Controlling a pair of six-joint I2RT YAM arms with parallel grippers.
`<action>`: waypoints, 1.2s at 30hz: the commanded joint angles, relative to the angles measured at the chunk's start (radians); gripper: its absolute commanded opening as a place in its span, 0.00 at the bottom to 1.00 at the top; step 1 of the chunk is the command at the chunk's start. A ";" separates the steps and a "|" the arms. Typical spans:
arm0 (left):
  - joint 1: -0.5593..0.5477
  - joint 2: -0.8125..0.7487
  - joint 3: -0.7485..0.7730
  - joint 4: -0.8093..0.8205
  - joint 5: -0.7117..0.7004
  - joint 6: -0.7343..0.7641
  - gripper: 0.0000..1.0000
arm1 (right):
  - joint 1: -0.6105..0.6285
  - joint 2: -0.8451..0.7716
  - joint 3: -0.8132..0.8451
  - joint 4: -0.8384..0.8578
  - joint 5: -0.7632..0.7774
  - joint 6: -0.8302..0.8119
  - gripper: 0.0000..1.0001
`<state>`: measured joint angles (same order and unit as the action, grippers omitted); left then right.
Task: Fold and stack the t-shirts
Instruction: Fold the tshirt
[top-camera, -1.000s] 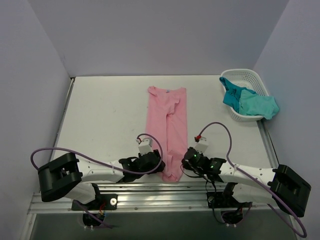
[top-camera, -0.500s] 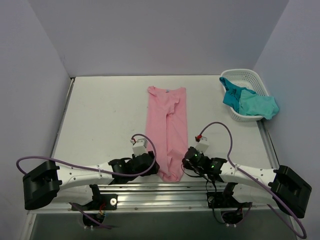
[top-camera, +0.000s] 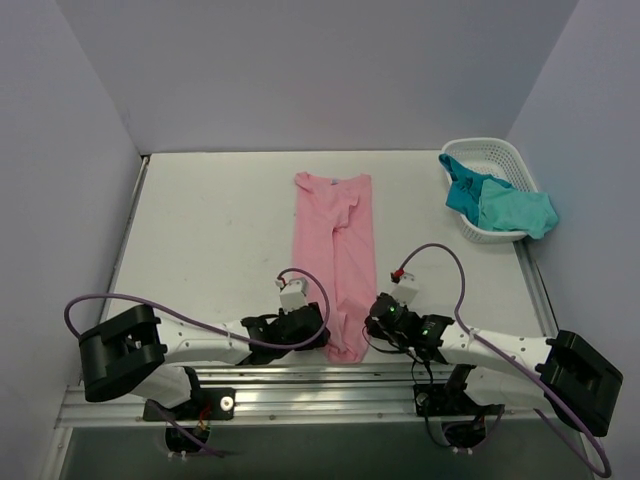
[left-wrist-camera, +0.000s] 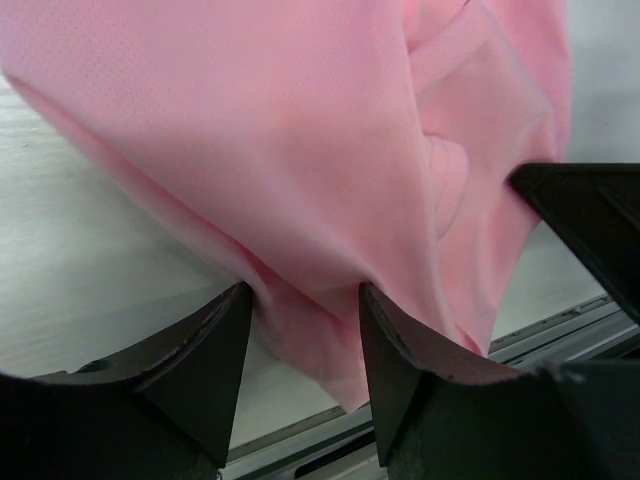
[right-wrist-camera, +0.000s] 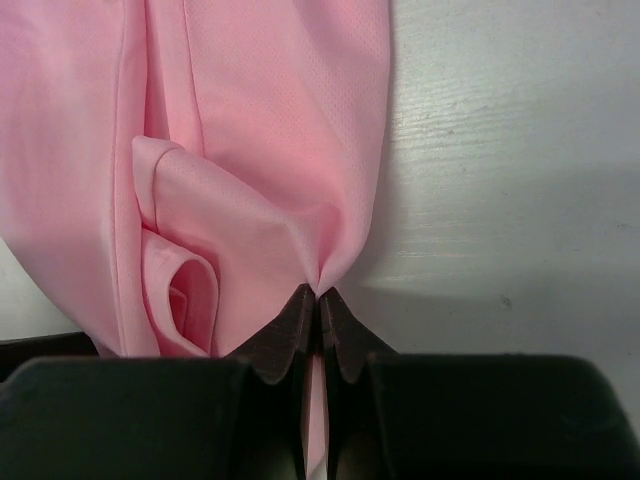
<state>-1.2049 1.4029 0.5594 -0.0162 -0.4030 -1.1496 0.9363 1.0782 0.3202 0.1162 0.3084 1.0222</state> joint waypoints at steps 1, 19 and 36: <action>-0.008 0.067 0.014 0.054 0.039 -0.013 0.55 | -0.010 0.005 0.002 -0.004 0.012 -0.010 0.00; -0.050 -0.047 0.037 -0.102 -0.011 -0.019 0.02 | 0.018 -0.127 0.020 -0.162 0.012 0.050 0.00; -0.039 -0.182 0.094 -0.211 -0.100 0.028 0.02 | 0.056 -0.167 0.115 -0.279 0.118 0.052 0.00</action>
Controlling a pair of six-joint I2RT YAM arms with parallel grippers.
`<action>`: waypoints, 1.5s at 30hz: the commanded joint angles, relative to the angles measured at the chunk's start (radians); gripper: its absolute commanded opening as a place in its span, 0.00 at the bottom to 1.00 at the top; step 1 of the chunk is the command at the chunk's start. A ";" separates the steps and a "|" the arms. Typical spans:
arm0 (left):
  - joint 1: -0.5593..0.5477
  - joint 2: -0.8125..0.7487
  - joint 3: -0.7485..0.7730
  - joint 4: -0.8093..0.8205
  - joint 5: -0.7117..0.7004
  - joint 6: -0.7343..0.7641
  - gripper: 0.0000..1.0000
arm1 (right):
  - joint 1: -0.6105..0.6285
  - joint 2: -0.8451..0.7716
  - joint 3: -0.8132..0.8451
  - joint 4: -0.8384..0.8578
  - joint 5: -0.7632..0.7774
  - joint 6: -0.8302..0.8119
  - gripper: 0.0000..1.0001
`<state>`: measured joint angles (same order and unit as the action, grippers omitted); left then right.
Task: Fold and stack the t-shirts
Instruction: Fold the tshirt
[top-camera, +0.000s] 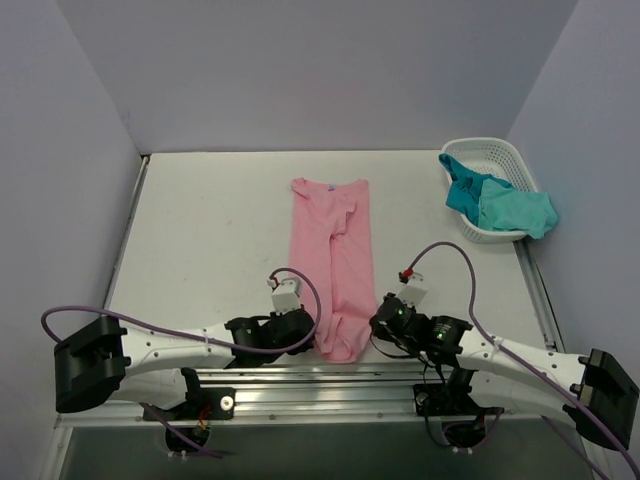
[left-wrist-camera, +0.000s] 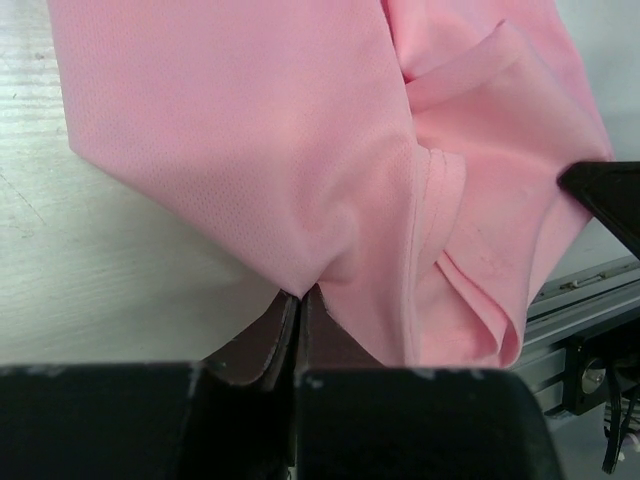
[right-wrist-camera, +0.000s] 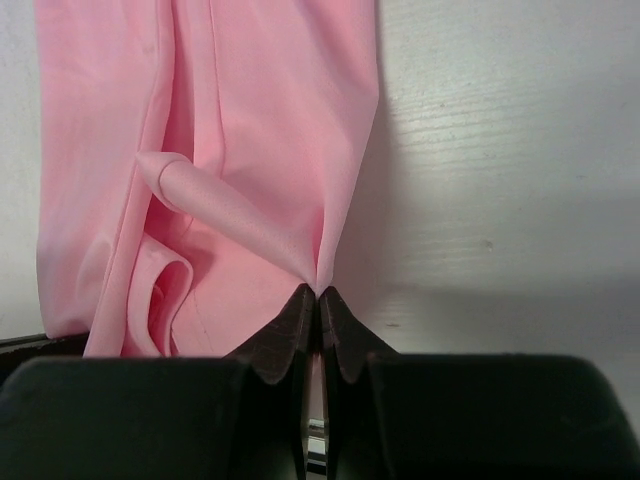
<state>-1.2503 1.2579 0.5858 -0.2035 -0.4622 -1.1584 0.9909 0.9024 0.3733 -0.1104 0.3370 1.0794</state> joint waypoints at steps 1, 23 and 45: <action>0.023 -0.038 0.078 -0.022 -0.036 0.061 0.02 | 0.000 0.026 0.088 -0.057 0.095 -0.013 0.00; 0.393 0.118 0.382 0.081 0.223 0.307 0.02 | -0.258 0.458 0.498 0.040 0.054 -0.317 0.00; 0.726 0.845 0.785 0.362 0.714 0.422 0.02 | -0.416 0.925 0.783 0.100 -0.036 -0.326 0.00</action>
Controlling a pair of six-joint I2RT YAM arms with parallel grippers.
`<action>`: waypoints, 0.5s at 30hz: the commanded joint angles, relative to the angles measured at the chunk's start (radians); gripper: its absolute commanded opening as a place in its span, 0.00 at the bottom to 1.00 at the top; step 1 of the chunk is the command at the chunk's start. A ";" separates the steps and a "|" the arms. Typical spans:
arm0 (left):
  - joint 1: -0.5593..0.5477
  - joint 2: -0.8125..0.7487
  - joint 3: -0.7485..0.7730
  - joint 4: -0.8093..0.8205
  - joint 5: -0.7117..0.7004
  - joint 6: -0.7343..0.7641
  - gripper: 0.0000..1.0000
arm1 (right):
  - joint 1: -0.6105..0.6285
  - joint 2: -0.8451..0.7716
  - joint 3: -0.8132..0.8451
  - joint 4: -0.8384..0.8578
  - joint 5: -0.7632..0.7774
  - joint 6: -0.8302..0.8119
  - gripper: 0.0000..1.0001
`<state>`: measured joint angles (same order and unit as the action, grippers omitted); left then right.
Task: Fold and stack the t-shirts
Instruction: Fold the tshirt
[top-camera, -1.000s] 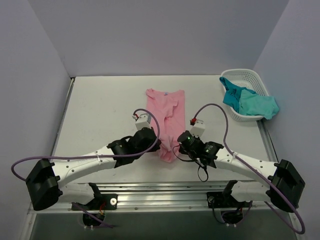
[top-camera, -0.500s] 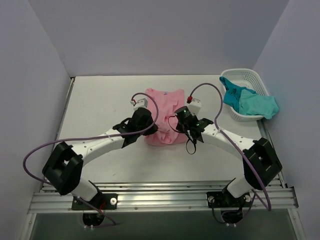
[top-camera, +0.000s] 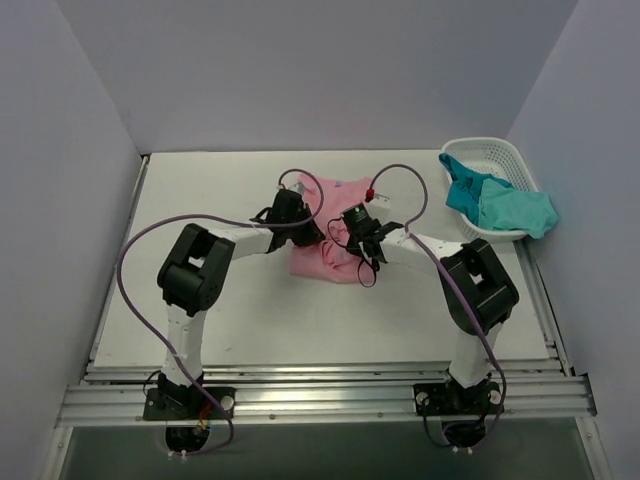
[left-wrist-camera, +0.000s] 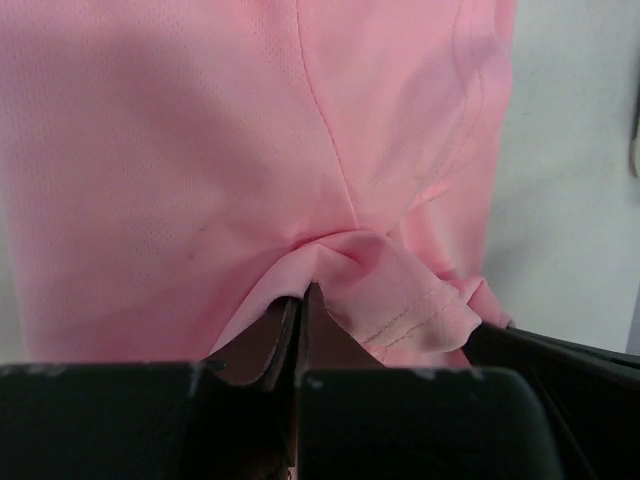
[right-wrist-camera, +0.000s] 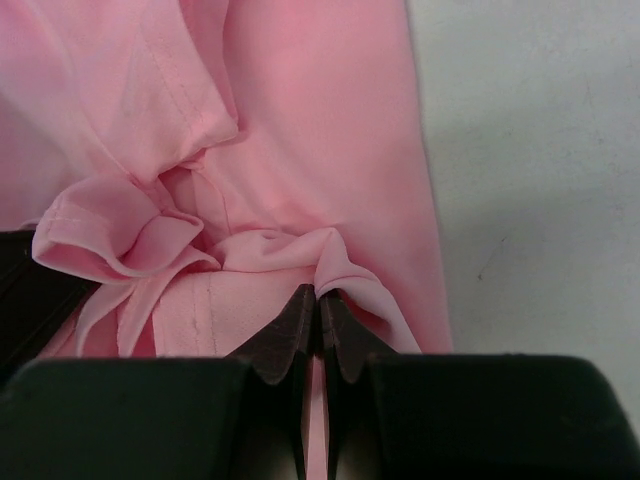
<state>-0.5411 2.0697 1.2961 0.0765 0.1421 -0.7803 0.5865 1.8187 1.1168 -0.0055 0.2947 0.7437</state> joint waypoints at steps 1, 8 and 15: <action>0.021 0.047 0.092 0.069 0.122 0.055 0.03 | -0.017 0.014 0.038 -0.005 0.004 0.011 0.00; 0.043 0.027 0.083 0.085 0.129 0.087 0.55 | -0.024 -0.024 0.028 -0.005 0.014 0.013 0.74; 0.043 -0.045 0.074 0.057 0.131 0.113 0.82 | -0.008 -0.145 0.052 -0.036 0.044 0.010 0.75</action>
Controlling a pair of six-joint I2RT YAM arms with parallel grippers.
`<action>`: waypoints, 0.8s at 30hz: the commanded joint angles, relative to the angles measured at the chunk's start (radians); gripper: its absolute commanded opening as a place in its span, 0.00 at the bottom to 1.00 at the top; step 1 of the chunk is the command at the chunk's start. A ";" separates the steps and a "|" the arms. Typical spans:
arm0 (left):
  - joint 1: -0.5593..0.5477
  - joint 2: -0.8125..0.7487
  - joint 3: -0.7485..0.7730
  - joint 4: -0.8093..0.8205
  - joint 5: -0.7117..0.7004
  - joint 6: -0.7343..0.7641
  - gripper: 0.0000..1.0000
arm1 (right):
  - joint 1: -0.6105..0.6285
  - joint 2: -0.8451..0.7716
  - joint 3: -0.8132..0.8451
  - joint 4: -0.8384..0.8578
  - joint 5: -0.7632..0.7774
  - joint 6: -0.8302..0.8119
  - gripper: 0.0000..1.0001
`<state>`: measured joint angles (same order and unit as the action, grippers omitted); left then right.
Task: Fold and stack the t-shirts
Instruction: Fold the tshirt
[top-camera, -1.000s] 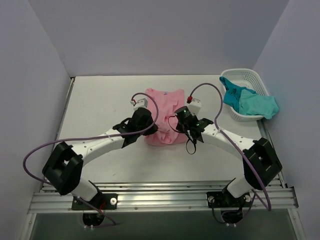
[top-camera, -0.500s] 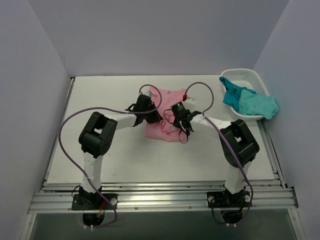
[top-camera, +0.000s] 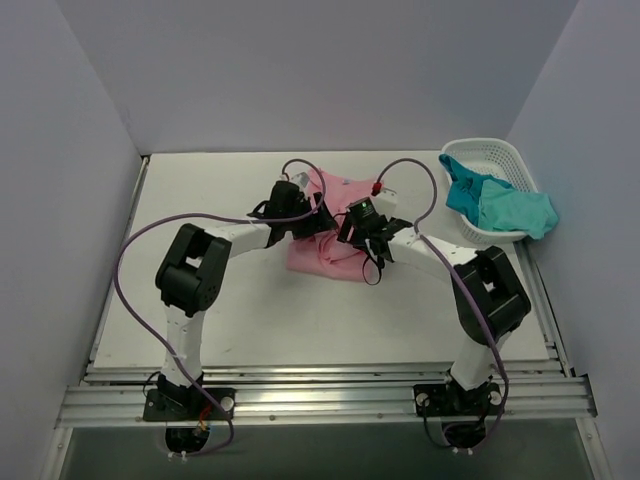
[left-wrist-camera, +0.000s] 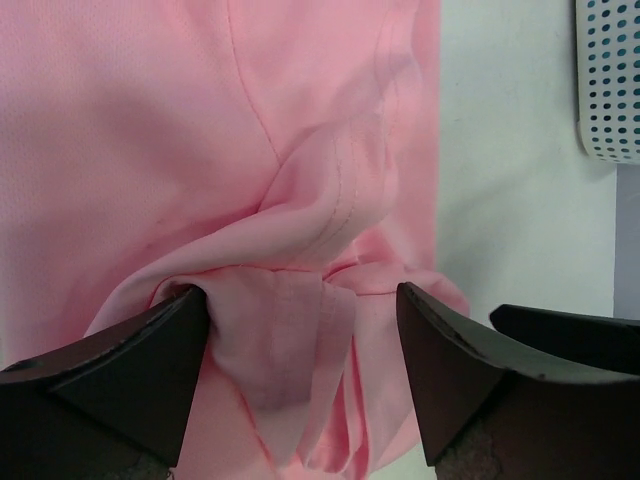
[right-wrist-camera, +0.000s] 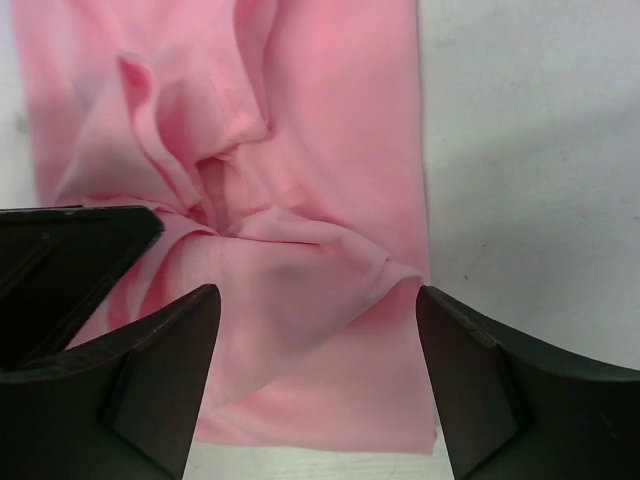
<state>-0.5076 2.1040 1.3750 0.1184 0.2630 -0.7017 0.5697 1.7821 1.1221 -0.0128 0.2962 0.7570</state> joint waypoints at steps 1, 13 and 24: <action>0.009 -0.093 -0.005 0.012 0.007 0.036 0.83 | 0.016 -0.121 0.051 -0.035 0.044 -0.004 0.75; 0.038 -0.125 0.029 -0.013 0.019 0.021 0.89 | 0.183 -0.010 0.222 -0.047 0.029 0.016 0.71; 0.147 -0.163 -0.037 0.024 0.077 0.002 0.89 | 0.274 0.080 0.185 0.004 0.020 0.061 0.62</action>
<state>-0.3870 2.0193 1.3655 0.0589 0.2878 -0.6815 0.8078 1.8210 1.3243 0.0093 0.3470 0.8005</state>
